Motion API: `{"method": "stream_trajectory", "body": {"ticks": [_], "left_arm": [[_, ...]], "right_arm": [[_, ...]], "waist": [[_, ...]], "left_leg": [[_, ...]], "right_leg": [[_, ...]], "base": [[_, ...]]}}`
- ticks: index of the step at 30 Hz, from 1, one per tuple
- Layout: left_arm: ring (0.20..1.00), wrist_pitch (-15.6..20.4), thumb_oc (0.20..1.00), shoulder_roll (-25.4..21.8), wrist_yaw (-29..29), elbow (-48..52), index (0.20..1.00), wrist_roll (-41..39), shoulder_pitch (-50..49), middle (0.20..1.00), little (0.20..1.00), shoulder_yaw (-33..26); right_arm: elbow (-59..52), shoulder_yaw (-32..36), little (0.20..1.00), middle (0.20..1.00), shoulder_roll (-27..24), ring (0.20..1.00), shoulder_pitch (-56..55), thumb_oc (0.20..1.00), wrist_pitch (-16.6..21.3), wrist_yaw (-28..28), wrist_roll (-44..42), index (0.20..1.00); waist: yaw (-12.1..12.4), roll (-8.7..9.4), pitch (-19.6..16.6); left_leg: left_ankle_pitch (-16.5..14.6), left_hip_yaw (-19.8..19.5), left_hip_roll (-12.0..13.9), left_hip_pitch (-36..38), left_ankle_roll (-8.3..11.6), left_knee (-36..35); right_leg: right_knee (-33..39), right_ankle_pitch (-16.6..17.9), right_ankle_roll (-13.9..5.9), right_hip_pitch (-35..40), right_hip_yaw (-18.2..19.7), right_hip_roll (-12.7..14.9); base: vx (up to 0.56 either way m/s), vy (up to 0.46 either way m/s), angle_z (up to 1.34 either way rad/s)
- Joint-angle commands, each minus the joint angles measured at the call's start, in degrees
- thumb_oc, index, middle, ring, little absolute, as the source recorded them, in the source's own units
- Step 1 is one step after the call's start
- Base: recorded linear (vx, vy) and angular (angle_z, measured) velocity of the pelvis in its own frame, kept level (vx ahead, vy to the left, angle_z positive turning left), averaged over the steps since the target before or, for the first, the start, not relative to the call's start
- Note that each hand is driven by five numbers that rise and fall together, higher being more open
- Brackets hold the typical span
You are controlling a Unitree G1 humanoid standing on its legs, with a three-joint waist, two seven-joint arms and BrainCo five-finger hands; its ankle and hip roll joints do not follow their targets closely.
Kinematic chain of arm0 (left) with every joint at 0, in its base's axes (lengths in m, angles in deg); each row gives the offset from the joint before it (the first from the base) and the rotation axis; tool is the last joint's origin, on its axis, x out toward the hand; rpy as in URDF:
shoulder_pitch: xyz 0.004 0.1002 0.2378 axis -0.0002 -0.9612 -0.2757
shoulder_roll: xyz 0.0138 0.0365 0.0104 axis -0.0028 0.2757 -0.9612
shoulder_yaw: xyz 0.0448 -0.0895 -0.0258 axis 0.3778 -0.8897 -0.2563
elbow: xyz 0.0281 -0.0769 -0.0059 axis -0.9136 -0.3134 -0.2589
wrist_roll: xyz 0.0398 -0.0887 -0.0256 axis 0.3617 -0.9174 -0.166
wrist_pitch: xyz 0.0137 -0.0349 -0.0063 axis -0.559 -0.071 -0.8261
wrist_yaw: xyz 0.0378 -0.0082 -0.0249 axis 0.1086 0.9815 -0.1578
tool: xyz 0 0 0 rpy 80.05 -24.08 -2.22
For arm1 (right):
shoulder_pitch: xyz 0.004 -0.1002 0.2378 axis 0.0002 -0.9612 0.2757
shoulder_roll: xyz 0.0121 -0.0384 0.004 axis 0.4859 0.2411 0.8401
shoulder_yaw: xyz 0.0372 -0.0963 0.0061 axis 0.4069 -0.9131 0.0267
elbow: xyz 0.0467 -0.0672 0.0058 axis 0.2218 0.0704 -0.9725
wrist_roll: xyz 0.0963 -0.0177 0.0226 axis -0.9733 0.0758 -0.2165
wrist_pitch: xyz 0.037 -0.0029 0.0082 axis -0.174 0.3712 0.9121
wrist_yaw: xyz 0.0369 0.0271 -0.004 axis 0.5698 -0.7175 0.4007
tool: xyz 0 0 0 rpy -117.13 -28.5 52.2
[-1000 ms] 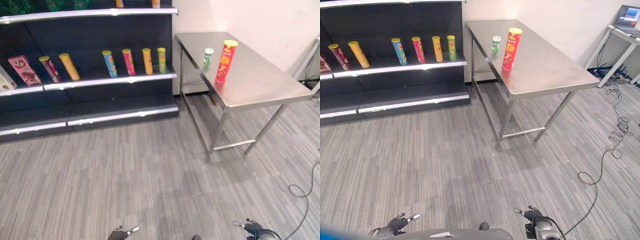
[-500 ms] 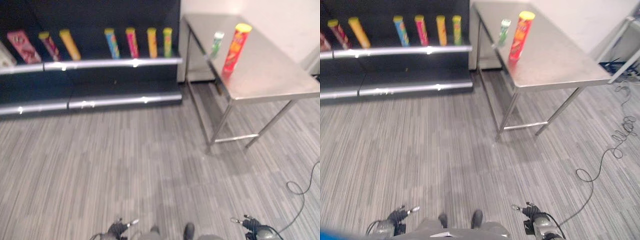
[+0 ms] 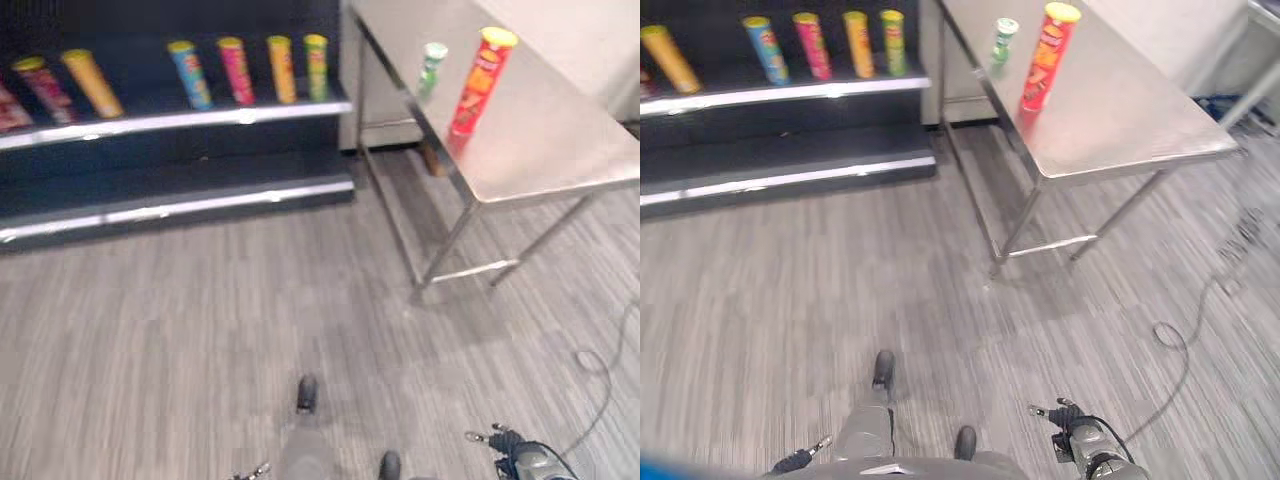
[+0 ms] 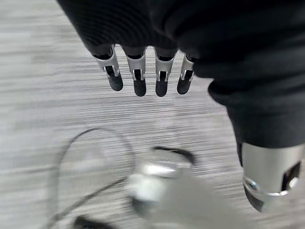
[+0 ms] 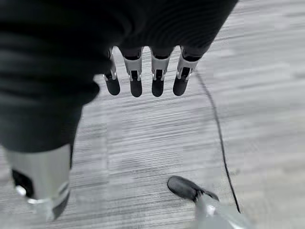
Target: Put the goods on the table back onto the shelves and tidy them up.
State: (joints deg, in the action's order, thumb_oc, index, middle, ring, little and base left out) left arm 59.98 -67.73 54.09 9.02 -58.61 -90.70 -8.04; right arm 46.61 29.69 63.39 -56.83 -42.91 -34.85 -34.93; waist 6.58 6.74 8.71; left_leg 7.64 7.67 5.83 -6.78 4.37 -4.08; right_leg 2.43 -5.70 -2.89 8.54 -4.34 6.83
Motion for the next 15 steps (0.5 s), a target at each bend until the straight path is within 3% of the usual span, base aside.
{"method": "stream_trajectory", "body": {"ticks": [1, 2, 3, 4, 7, 8, 9, 10, 11, 13, 14, 15], "left_arm": [[1.000, 1.28, 1.000, -3.73, -0.03, 4.90, 1.000, 2.55, 1.69, 1.000, 1.000, 3.10], [1.000, 1.28, 1.000, -3.71, -0.03, 4.89, 1.000, 2.55, 1.71, 1.000, 1.000, 3.11], [1.000, 1.03, 1.000, -4.46, -0.12, 5.24, 1.000, 2.49, 2.05, 1.000, 1.000, 3.33], [1.000, 1.13, 1.000, -4.68, -0.29, 4.99, 1.000, 2.86, 1.88, 1.000, 1.000, 3.35], [1.000, 0.96, 1.000, -4.83, -0.02, 4.28, 1.000, 3.45, 1.95, 1.000, 1.000, 3.28], [1.000, 1.08, 1.000, -4.75, 0.31, 4.33, 1.000, 3.88, 2.50, 1.000, 1.000, 3.39], [1.000, 1.08, 1.000, -4.74, 0.31, 4.33, 1.000, 3.88, 2.52, 1.000, 1.000, 3.39], [1.000, 1.16, 1.000, -4.51, 0.50, 4.23, 1.000, 4.11, 2.78, 1.000, 1.000, 3.60], [1.000, 1.16, 1.000, -4.50, 0.50, 4.23, 1.000, 4.11, 2.81, 1.000, 1.000, 3.60], [1.000, 1.17, 1.000, -4.14, 0.63, 3.72, 1.000, 5.21, 3.43, 1.000, 1.000, 4.17], [1.000, 1.17, 1.000, -4.13, 0.63, 3.72, 1.000, 5.21, 3.44, 1.000, 1.000, 4.17], [1.000, 1.12, 1.000, -3.82, 0.60, 2.88, 1.000, 6.73, 3.94, 1.000, 1.000, 4.35]], "right_arm": [[-5.78, 0.56, 1.000, 1.000, -1.43, 1.000, 3.88, 1.000, 0.99, 0.30, -1.01, 1.000], [-5.78, 0.57, 1.000, 1.000, -1.45, 1.000, 3.89, 1.000, 0.99, 0.30, -1.01, 1.000], [-7.03, 1.54, 1.000, 1.000, -1.54, 1.000, 4.26, 1.000, 0.97, 0.41, -2.01, 1.000], [-7.20, 2.13, 1.000, 1.000, -1.46, 1.000, 4.22, 1.000, 1.13, 0.62, -2.46, 1.000], [-7.18, 2.69, 1.000, 1.000, -1.27, 1.000, 4.02, 1.000, 1.10, 0.63, -2.62, 1.000], [-6.83, 2.60, 1.000, 1.000, -1.43, 1.000, 4.05, 1.000, 0.92, 0.78, -2.29, 1.000], [-6.82, 2.61, 1.000, 1.000, -1.45, 1.000, 4.07, 1.000, 0.92, 0.78, -2.29, 1.000], [-6.25, 2.82, 1.000, 1.000, -1.45, 1.000, 4.00, 1.000, 0.65, 0.86, -2.28, 1.000], [-6.25, 2.83, 1.000, 1.000, -1.46, 1.000, 4.02, 1.000, 0.65, 0.86, -2.28, 1.000], [-5.64, 2.90, 1.000, 1.000, -1.50, 1.000, 4.02, 1.000, 0.38, 0.85, -2.25, 1.000], [-5.64, 2.90, 1.000, 1.000, -1.50, 1.000, 4.03, 1.000, 0.38, 0.85, -2.26, 1.000], [-4.74, 2.96, 1.000, 1.000, -1.35, 1.000, 3.83, 1.000, 0.16, 0.86, -1.78, 1.000]], "waist": [[0.49, -0.36, 1.41], [0.58, -0.49, 1.30], [-1.64, -2.02, 2.75], [-2.36, -2.84, 3.04], [-3.91, -4.35, 3.83], [-4.93, -4.49, 4.98], [-4.96, -4.66, 4.91], [-5.88, -4.64, 5.46], [-5.88, -4.76, 5.35], [-7.67, -4.03, 5.61], [-7.69, -4.06, 5.70], [-9.19, -3.58, 5.92]], "left_leg": [[-0.29, -1.29, -0.70, -6.04, -2.27, 3.25], [-0.31, -1.25, -0.52, -6.22, -2.25, 3.34], [-2.26, -1.61, -1.70, -2.09, -3.94, 2.33], [-3.07, -1.25, -2.29, -0.15, -4.61, 1.32], [-5.26, -2.01, -3.45, 4.74, -5.76, -0.32], [-7.08, -2.87, -4.07, 7.55, -5.75, -0.29], [-6.99, -2.93, -3.88, 7.45, -5.70, -0.32], [-8.25, -3.88, -4.45, 9.45, -5.56, -0.43], [-8.14, -3.90, -4.32, 9.30, -5.53, -0.47], [-9.88, -5.84, -5.93, 11.96, -5.40, -0.92], [-9.90, -5.86, -5.91, 12.05, -5.39, -0.92], [-11.76, -7.22, -6.79, 14.33, -5.13, -0.92]], "right_leg": [[-19.66, 2.69, -9.41, 0.86, -1.78, 1.81], [-19.59, 2.84, -9.39, 0.70, -1.67, 1.65], [-30.19, 9.06, -9.57, -6.11, -1.95, 2.83], [-33.96, 11.59, -9.51, -7.49, -3.14, 3.65], [-37.48, 11.04, -8.22, -12.25, -5.48, 4.87], [-31.69, 5.79, -6.57, -14.35, -7.83, 5.16], [-31.36, 6.03, -6.49, -14.30, -7.96, 4.95], [-24.79, 4.00, -5.94, -15.98, -7.88, 3.24], [-24.44, 4.27, -5.88, -15.98, -7.96, 3.08], [-11.65, 7.06, -6.69, -17.72, -6.07, 0.99], [-11.56, 7.09, -6.69, -17.58, -6.11, 0.96], [-3.30, 10.75, -8.01, -19.44, -5.00, -0.05]], "base": [[0.12, 0.206, -0.34], [0.16, 0.322, -0.14], [0.20, 0.347, -0.06], [0.30, 0.450, 0.22], [0.31, 0.237, 0.14], [0.31, 0.104, -0.29], [0.40, 0.066, -0.22], [0.18, 0.022, 0.03], [0.32, 0.015, 0.15], [0.26, -0.013, 0.26], [0.38, 0.005, 0.37], [0.37, 0.027, 0.34]]}}
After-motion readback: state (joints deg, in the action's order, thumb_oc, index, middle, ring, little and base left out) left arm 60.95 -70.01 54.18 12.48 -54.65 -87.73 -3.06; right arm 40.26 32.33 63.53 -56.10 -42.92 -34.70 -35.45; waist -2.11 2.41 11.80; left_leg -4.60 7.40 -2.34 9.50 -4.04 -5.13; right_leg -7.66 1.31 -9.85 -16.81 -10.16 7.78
